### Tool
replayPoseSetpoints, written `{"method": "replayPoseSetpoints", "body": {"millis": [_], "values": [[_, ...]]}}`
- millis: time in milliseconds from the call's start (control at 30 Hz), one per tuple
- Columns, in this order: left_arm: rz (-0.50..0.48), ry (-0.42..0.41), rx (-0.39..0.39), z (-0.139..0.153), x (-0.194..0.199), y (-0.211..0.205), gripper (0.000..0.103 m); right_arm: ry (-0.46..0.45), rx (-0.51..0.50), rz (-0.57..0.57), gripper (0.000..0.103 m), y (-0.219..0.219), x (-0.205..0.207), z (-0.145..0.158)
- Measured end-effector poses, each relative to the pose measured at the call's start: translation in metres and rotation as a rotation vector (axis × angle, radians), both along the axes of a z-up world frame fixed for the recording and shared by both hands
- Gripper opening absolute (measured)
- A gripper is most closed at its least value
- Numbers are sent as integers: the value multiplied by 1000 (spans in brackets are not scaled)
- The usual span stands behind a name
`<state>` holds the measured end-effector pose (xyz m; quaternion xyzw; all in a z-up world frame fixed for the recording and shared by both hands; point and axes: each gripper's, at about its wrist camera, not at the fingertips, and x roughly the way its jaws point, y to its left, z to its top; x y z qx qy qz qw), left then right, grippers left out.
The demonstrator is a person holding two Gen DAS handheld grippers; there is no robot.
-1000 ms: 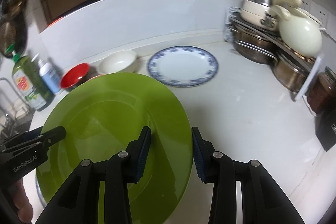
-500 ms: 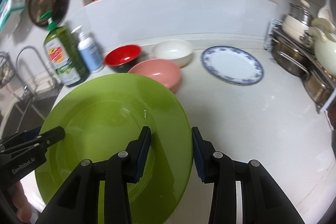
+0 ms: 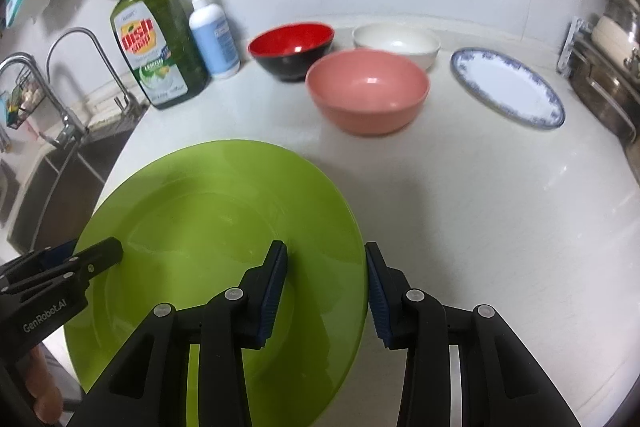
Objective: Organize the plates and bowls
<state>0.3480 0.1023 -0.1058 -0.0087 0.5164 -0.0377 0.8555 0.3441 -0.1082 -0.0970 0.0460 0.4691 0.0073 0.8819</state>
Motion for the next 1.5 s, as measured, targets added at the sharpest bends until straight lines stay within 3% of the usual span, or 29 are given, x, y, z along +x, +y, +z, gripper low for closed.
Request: {"method": "replayPoseSetpoints", "body": {"millis": [500, 1267, 1367, 1500], "values": [[4, 52, 17, -23, 7, 4, 45, 72, 15, 5, 40, 3, 6, -25], [16, 95, 19, -38, 12, 7, 45, 88, -47, 31, 42, 12, 9, -31], [16, 63, 43, -31, 10, 6, 47, 96, -45, 27, 42, 11, 10, -31], [9, 5, 68, -15, 6, 2, 61, 98, -28, 5, 42, 5, 7, -27]]}}
